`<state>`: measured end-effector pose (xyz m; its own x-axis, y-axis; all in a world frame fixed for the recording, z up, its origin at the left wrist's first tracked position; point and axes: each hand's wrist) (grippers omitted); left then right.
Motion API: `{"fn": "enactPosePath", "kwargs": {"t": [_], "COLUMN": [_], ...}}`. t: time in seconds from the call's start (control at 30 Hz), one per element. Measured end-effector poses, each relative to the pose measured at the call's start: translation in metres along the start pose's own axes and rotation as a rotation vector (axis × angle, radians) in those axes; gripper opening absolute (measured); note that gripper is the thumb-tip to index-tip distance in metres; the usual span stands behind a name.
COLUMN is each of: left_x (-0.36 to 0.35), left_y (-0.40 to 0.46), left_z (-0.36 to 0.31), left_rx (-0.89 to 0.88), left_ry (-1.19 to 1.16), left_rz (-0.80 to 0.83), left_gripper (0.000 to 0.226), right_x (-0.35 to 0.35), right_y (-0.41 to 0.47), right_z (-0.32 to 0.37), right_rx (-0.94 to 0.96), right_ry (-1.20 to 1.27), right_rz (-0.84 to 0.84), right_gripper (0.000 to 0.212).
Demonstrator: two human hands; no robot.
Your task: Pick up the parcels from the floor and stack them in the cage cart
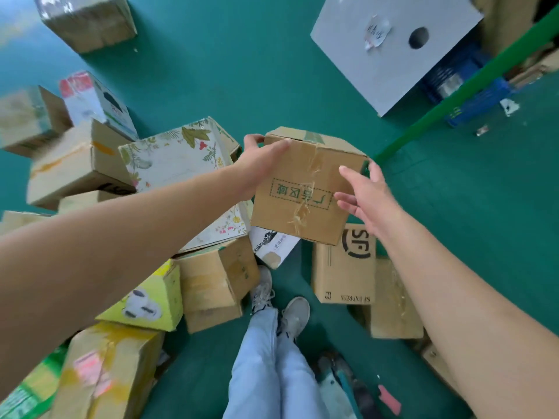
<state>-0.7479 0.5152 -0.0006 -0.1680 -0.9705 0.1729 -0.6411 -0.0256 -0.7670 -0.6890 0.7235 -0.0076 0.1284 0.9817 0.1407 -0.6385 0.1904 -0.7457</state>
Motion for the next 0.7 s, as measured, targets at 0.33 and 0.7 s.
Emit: {"fn": "enactPosePath", "kwargs": {"t": [0.33,0.7], "left_x": [0.019,0.041], "left_y": [-0.242,-0.357], "left_z": [-0.055,-0.031], "left_rx": [0.012,-0.022], "left_ry": [0.045,0.196], "left_rz": [0.144,0.302], "left_gripper": [0.030,0.041], "right_x": [0.050,0.037], "right_y": [-0.238,-0.386], "right_z": [0.046,0.009], "right_rx": [0.130,0.129], "right_ry": [-0.088,-0.032], "right_rz": [-0.067,-0.180], "right_gripper": [0.084,0.086]}}
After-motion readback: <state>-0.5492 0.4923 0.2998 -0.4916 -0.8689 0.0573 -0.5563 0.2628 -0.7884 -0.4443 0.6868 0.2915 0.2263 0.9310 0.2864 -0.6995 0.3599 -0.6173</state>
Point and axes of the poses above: each hand's wrist, its own y-axis towards the middle knuckle, its own x-axis out of the back of the hand, z = x × y, and after that the axes turned 2 degrees about z, right-handed
